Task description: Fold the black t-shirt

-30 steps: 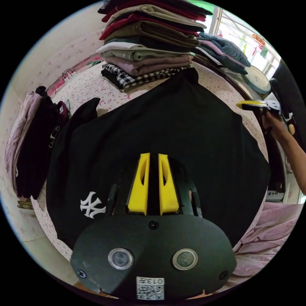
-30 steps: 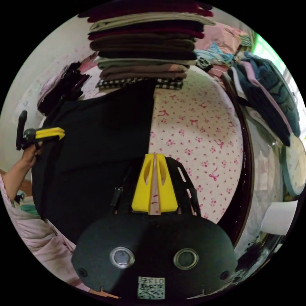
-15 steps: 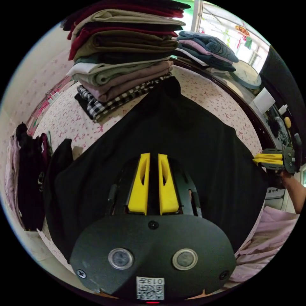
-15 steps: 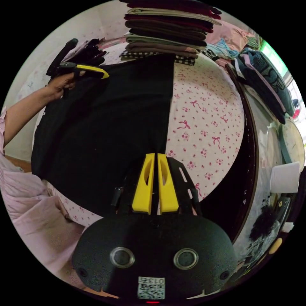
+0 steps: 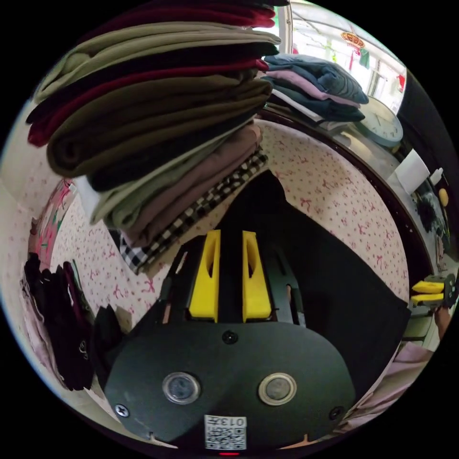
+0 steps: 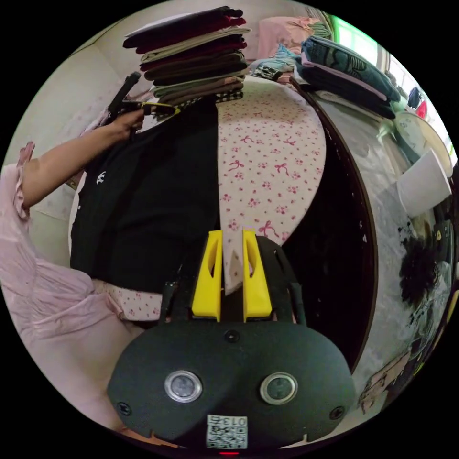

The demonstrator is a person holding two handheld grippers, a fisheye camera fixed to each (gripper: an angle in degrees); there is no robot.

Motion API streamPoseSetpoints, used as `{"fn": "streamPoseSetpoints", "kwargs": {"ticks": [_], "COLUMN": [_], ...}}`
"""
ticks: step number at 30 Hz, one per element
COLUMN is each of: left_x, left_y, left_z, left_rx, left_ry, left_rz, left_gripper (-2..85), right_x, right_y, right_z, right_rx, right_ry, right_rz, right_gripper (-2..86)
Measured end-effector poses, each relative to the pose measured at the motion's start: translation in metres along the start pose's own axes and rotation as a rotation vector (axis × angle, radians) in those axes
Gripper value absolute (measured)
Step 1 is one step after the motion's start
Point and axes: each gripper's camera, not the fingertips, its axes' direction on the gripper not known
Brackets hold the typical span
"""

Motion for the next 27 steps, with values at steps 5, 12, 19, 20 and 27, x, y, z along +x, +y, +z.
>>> {"fn": "streamPoseSetpoints", "kwargs": {"ticks": [5, 12, 19, 20, 27], "left_x": [0.019, 0.026, 0.027, 0.033, 0.017], "left_y": [-0.045, -0.077, -0.065, -0.066, -0.063], "left_z": [0.015, 0.041, 0.000, 0.012, -0.036], "left_rx": [-0.035, -0.184, 0.026, -0.041, 0.041], "left_ry": [-0.033, 0.074, -0.127, -0.134, -0.114], "left_rz": [0.158, 0.260, 0.127, 0.164, 0.079], "left_gripper": [10.5, 1.8, 0.5, 0.8, 6.1], "right_x": [0.003, 0.016, 0.001, -0.005, -0.014], "right_y": [0.038, 0.065, 0.064, 0.064, 0.063], "right_z": [0.004, 0.015, 0.015, 0.013, 0.026], "right_rx": [-0.076, -0.146, -0.160, -0.167, -0.174], "right_ry": [-0.002, -0.096, -0.095, -0.086, -0.133], "right_rz": [0.021, 0.108, 0.064, 0.049, 0.077], "right_gripper": [8.0, 8.5, 2.7, 2.3, 2.0]}}
